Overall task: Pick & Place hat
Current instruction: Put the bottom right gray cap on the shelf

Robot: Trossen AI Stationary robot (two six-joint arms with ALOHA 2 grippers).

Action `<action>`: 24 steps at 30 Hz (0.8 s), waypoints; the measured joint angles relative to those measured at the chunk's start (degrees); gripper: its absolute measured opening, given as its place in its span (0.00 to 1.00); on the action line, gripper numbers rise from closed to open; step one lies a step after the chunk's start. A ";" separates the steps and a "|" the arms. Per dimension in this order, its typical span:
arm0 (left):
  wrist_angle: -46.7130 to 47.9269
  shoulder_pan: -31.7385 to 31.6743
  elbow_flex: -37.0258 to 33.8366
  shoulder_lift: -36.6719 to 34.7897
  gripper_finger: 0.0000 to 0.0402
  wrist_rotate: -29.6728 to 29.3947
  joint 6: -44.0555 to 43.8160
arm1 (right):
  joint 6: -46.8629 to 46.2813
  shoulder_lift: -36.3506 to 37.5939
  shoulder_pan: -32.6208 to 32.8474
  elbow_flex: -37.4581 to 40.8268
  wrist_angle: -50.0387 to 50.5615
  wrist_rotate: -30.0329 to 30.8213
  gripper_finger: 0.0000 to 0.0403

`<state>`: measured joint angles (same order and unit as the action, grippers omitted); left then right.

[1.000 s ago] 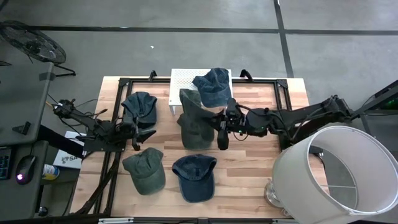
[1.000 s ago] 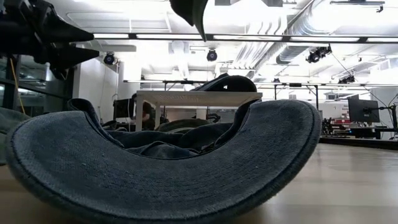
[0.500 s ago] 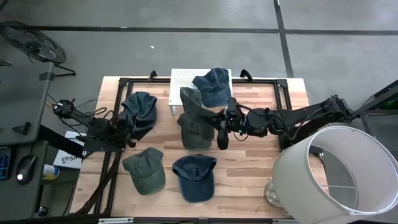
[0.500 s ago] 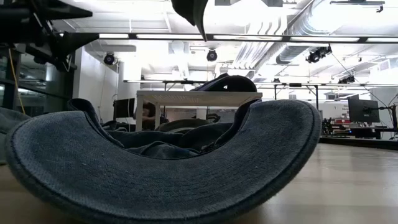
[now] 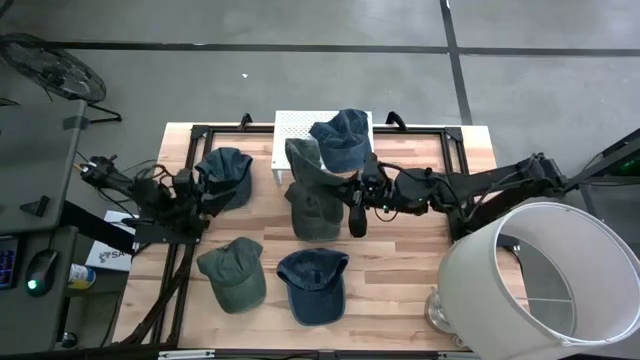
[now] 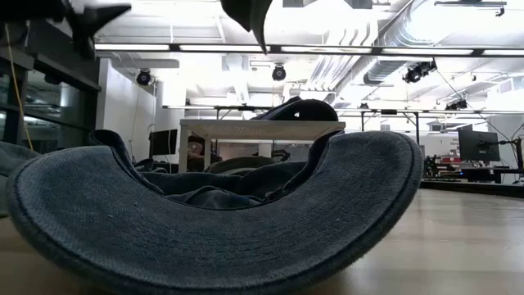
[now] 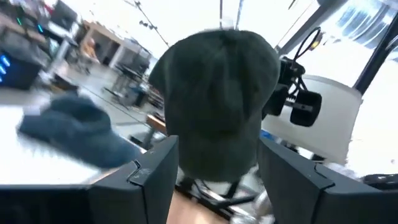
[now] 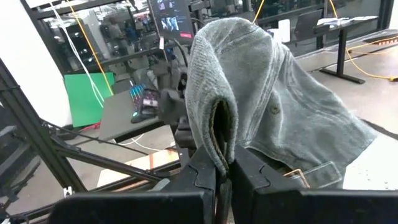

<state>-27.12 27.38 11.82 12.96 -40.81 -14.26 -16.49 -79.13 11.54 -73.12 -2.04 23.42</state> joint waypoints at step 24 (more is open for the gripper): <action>8.37 -0.07 37.18 39.50 0.81 -21.36 11.03 | 1.14 -2.69 -1.43 0.02 -3.13 -5.84 0.02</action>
<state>-18.75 27.31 49.01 52.46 -62.17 -3.23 -15.35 -81.82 10.11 -73.10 -5.17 17.59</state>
